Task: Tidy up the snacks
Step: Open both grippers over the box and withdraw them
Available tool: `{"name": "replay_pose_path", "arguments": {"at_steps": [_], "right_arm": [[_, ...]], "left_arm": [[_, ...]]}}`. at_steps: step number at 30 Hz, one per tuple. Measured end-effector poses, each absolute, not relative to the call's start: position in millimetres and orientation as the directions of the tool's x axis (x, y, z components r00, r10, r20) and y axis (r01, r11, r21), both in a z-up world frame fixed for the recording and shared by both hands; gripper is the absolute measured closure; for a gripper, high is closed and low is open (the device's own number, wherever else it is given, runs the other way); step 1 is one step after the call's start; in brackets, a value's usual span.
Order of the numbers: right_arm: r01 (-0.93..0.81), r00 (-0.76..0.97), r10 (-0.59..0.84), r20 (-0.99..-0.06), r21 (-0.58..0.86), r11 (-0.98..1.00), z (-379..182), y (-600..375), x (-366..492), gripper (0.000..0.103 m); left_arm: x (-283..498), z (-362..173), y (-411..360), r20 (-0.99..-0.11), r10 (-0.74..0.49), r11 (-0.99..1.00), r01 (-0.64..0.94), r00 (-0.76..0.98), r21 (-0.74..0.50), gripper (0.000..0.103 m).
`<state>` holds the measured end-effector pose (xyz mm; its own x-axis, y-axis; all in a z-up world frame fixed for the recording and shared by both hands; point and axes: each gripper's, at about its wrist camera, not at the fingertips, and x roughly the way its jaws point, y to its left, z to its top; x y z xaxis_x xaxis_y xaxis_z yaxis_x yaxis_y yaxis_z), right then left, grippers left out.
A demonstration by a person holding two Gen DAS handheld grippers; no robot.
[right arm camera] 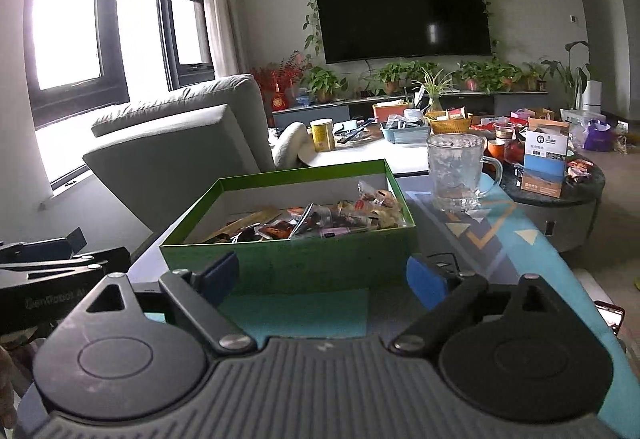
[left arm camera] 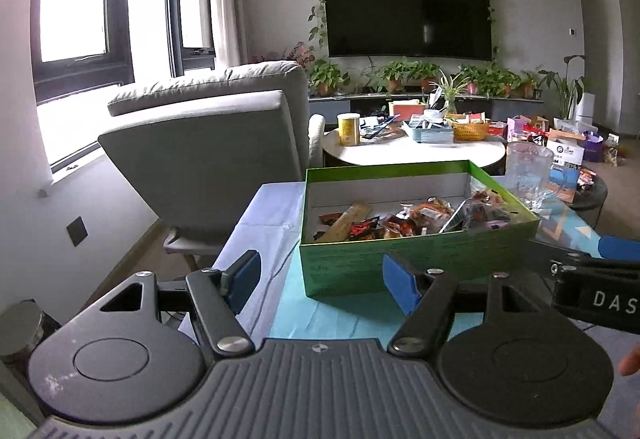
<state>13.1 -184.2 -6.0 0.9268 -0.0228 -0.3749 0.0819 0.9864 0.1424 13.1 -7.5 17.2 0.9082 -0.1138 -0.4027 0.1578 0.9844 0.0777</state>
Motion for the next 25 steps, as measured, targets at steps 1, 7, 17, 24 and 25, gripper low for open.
{"name": "replay_pose_path", "arguments": {"at_steps": [1,7,17,24,25], "right_arm": [[0.083,0.928,-0.024,-0.373,0.142,0.986,-6,-184,12,0.057],[0.092,0.932,-0.031,-0.362,0.151,0.984,-5,-184,-1,0.057],[0.104,0.929,-0.034,-0.367,0.172,0.98,-6,-186,-2,0.057],[0.087,0.931,-0.021,-0.365,0.165,0.982,-5,-183,-3,0.057],[0.086,0.931,-0.02,-0.365,0.164,0.983,-5,-183,-3,0.057]], "left_arm": [[11,18,-7,-0.403,-0.113,0.985,0.157,0.908,0.078,0.038],[5,20,-8,-0.396,-0.108,0.985,0.152,0.912,0.081,0.038],[5,17,-9,-0.402,-0.099,0.987,0.142,0.91,0.08,0.038],[7,17,-9,-0.409,-0.103,0.986,0.147,0.907,0.079,0.038],[6,17,-9,-0.408,-0.102,0.986,0.146,0.907,0.08,0.038]]}}
